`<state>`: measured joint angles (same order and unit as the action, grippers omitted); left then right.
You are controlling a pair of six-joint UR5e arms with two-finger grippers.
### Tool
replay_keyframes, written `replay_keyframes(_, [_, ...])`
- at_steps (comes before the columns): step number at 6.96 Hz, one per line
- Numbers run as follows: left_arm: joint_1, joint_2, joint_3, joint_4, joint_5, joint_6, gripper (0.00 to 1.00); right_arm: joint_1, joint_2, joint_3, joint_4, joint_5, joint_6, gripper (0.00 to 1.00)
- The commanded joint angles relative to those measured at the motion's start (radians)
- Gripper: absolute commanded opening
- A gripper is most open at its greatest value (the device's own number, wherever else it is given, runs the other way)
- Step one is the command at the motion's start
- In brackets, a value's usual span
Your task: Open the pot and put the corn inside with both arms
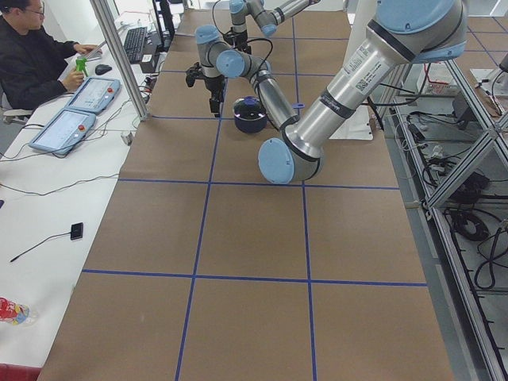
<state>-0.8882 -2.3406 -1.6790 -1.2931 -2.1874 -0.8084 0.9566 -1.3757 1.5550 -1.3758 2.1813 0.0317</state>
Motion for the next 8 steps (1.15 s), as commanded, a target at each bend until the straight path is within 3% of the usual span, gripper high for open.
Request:
replay_keyframes(1, [0.000,0.001,0.001,0.000,0.002,0.002,1.00,0.001,-0.005,-0.003,0.000,0.000,-0.016,0.63])
replay_keyframes(3, [0.000,0.003,0.001,0.000,0.002,0.003,1.00,0.001,-0.002,-0.019,0.000,0.002,-0.038,0.62])
replay_keyframes(6, [0.000,0.003,0.001,-0.002,0.002,0.003,1.00,0.037,0.001,-0.003,-0.002,0.018,-0.038,0.31])
replay_keyframes(8, [0.000,0.001,0.001,-0.002,0.002,0.002,1.00,0.040,0.001,-0.001,-0.002,0.018,-0.038,0.31])
